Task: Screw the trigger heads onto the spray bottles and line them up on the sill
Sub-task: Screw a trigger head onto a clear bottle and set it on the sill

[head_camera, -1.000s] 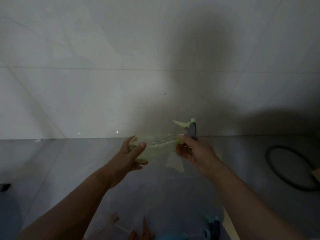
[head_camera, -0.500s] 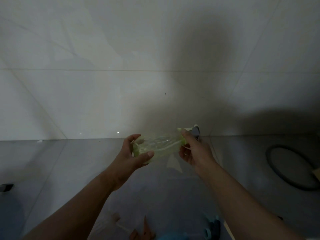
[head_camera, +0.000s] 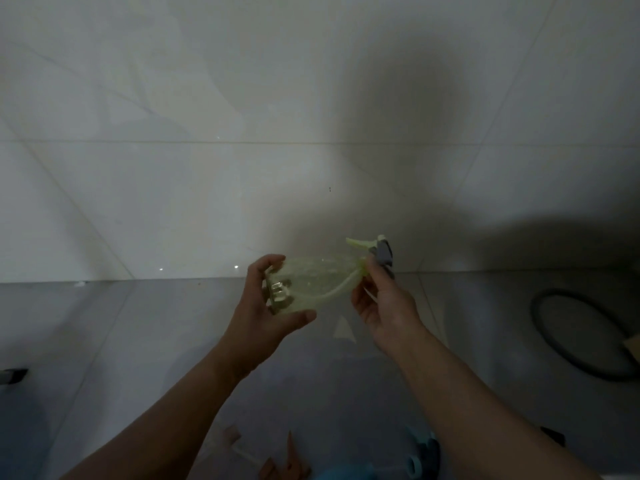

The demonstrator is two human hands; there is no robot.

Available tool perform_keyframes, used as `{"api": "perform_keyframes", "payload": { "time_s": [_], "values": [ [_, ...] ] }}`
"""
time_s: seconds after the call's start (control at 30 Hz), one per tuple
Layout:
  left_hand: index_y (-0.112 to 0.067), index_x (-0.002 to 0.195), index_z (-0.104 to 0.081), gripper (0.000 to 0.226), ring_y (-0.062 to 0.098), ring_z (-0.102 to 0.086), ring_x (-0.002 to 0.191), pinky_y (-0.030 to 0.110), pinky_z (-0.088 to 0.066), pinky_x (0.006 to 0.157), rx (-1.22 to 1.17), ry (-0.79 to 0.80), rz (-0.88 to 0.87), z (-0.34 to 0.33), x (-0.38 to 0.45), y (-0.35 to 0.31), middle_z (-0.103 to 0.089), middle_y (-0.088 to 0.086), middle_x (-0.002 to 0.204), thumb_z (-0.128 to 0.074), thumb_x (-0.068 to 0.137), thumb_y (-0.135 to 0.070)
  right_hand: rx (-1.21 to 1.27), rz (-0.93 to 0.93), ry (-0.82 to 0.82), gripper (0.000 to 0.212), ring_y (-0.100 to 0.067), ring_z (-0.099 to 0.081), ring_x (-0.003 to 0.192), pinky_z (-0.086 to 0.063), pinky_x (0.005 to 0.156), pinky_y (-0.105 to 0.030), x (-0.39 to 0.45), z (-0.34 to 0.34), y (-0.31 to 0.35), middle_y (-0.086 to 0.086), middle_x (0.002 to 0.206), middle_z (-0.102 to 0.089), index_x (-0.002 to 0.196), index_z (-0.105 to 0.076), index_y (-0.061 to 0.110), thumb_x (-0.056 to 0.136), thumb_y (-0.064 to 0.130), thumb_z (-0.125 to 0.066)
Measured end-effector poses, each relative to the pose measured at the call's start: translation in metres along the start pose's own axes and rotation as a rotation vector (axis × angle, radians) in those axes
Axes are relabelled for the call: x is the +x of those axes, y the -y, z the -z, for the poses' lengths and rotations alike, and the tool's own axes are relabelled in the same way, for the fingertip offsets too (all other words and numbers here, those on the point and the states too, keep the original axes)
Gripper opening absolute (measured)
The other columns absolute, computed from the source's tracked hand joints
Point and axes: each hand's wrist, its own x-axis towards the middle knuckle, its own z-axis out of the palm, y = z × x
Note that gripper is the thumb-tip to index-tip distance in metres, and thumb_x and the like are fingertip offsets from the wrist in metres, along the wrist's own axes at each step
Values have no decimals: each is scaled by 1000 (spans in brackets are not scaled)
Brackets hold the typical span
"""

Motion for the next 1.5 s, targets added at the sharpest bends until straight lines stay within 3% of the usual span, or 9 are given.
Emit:
{"api": "perform_keyframes", "payload": {
  "time_s": [0.27,0.5,0.57,0.67,0.8,0.97,1.13,1.3,1.5],
  "values": [
    [-39,130,-42,83,11,-65,113,31,-61,83,9,1,-25,-3,-6,-1,-57,-28,118,-91,69,-9,-46,66,51,19,-5,-56,48,-49,42,-20,4,-3,12,-1,68,-61,90,-69,11,91,30,-71],
    [-20,138,-39,84,25,-54,125,39,-55,97,369,-61,-347,-17,-12,-1,-42,7,139,-90,72,-10,-152,169,-107,26,-12,-57,55,-48,43,-23,7,-10,13,-1,64,-61,79,-67,12,93,33,-68],
    [-26,137,-41,84,19,-57,122,33,-56,94,319,-10,-219,-14,-10,-10,-46,4,138,-91,71,-24,-140,163,-66,25,-15,-53,60,-48,44,-24,8,-7,18,-6,71,-57,83,-67,9,94,32,-67],
    [-36,131,-55,66,20,-69,111,37,-60,87,-115,161,245,1,2,-38,-65,6,129,-79,73,-57,-69,198,189,26,-13,-49,60,-43,44,-22,3,-4,30,-9,75,-53,90,-69,5,86,31,-67],
    [-24,124,-67,52,30,-71,109,41,-59,87,-111,423,474,9,14,-57,-72,12,120,-84,76,-36,-152,262,351,23,-9,-48,56,-41,45,-20,-6,-14,40,-4,69,-53,82,-78,10,80,31,-70],
    [-24,129,-62,79,22,-73,102,38,-61,85,63,228,296,-7,8,-52,-72,6,116,-93,59,-39,-368,378,234,23,-27,-56,83,-47,77,-41,-24,-30,47,-17,88,-61,94,-74,11,94,30,-62],
    [-34,121,-60,72,12,-74,95,25,-61,74,-63,-28,124,-29,5,-61,-75,-7,109,-95,58,-40,-577,504,267,41,-7,-72,88,-54,64,-17,-58,-58,56,2,111,-73,127,-64,22,91,39,-69],
    [-31,123,-56,72,11,-72,100,29,-61,80,-110,-120,-108,-34,53,-128,-73,-7,112,-89,60,-40,-804,747,198,83,-8,-67,104,-61,81,-36,-81,-115,90,10,126,-59,136,-43,51,63,49,-81],
    [-32,135,-51,69,9,-67,110,31,-60,88,-36,-133,-325,-28,110,-218,-60,-1,131,-84,75,-24,-1022,945,132,111,-11,-59,101,-53,82,-30,-98,-185,159,0,139,-47,150,-11,48,63,57,-78]
  ]
}}
